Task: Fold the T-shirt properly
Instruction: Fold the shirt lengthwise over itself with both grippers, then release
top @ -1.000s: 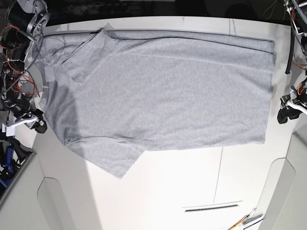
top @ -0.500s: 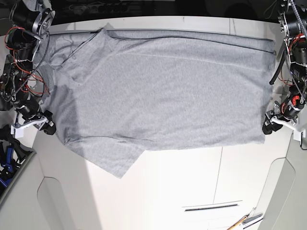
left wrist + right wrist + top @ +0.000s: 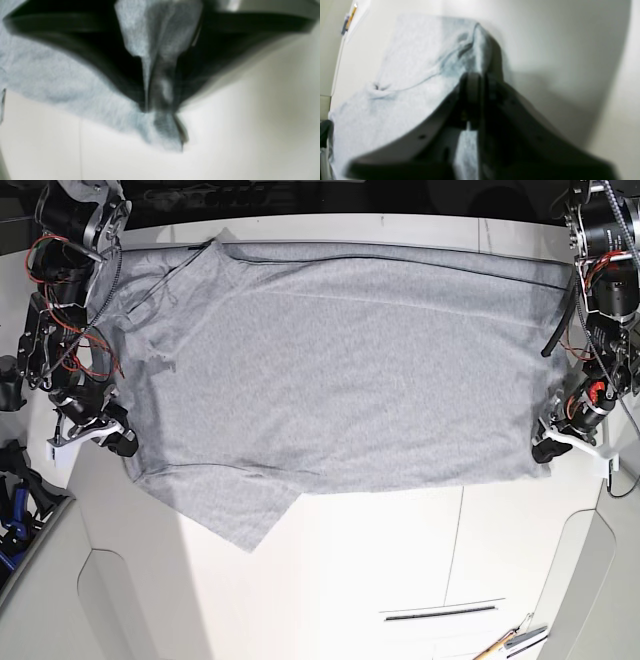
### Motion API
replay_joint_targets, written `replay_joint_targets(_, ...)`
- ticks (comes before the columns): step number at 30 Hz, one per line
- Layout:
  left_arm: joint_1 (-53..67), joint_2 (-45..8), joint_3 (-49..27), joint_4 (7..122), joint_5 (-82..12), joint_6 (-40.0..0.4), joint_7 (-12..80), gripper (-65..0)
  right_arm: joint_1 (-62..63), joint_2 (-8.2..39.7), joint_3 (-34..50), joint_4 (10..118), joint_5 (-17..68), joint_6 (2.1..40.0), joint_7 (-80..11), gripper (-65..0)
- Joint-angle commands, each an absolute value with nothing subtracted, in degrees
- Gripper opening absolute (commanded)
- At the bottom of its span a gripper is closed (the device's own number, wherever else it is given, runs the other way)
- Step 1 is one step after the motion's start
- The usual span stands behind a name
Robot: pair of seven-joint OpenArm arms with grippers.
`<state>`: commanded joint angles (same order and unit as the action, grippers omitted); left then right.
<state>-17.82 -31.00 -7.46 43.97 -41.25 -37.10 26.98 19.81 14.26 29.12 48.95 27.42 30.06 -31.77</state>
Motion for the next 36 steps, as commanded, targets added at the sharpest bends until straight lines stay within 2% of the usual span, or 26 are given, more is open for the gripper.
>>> replay_joint_targets(1, -17.98, -31.03, -7.46, 43.97, -41.25, -37.08, 26.74, -64.1, 19.84, 14.26, 29.12, 48.97, 27.42, 30.06, -31.75, -65.0)
replay_joint_targets(2, -18.31, -31.03, -7.46, 43.97, -41.23, -37.10, 26.76, -65.0, 19.84, 14.28, 29.12, 49.06, 27.42, 30.57, -31.81, -65.0)
replay_joint_targets(4, -19.18, -31.33, -7.46, 43.97, -41.25, -37.10, 27.44, -65.0, 19.84, 14.26, 29.12, 49.41, 27.46, 32.42, -32.25, -65.0)
replay_joint_targets(7, -20.01, -32.47, -7.46, 45.10, -41.34, -40.00, 31.22, -65.0, 19.66, 14.31, 29.12, 51.57, 29.89, 32.40, -35.99, -65.0)
replay_joint_targets(9, -19.84, -33.43, -7.46, 47.48, -41.85, -40.00, 34.26, -65.0, 18.90, 14.28, 29.12, 54.96, 31.35, 32.40, -38.09, -65.0)
replay_joint_targets(13, -19.55, -36.38, -7.46, 50.83, -48.82, -40.00, 42.28, -65.0, 15.51, 14.50, 29.12, 63.68, 32.18, 32.42, -40.38, -65.0)
replay_joint_targets(17, -19.44, -40.23, -7.46, 52.56, -53.28, -40.00, 46.44, -65.0, 11.60, 14.87, 29.12, 70.37, 32.42, 32.69, -40.62, -65.0)
replay_joint_targets(22, -17.45, -43.07, -7.46, 53.95, -60.90, -40.00, 54.57, -65.0, 7.27, 17.80, 29.34, 72.55, 35.07, 32.84, -40.77, -65.0)
replay_joint_targets(28, -12.21, -42.92, -7.46, 53.95, -61.54, -40.00, 53.60, -65.0, 4.01, 18.39, 29.39, 72.53, 36.18, 32.77, -40.53, -65.0)
replay_joint_targets(31, -11.03, -42.52, -7.46, 53.95, -61.52, -40.00, 52.86, -65.0, 3.11, 18.39, 29.39, 72.53, 37.52, 32.77, -40.32, -40.2)
replay_joint_targets(32, -10.90, -42.41, -7.46, 53.95, -61.52, -40.00, 52.49, -65.0, 3.16, 18.39, 29.39, 72.53, 38.22, 32.77, -40.29, -35.6)
replay_joint_targets(36, -10.92, -42.39, -7.46, 53.95, -61.43, -40.00, 52.51, -65.0, 3.51, 17.89, 29.45, 72.53, 40.47, 32.75, -36.21, -34.0)
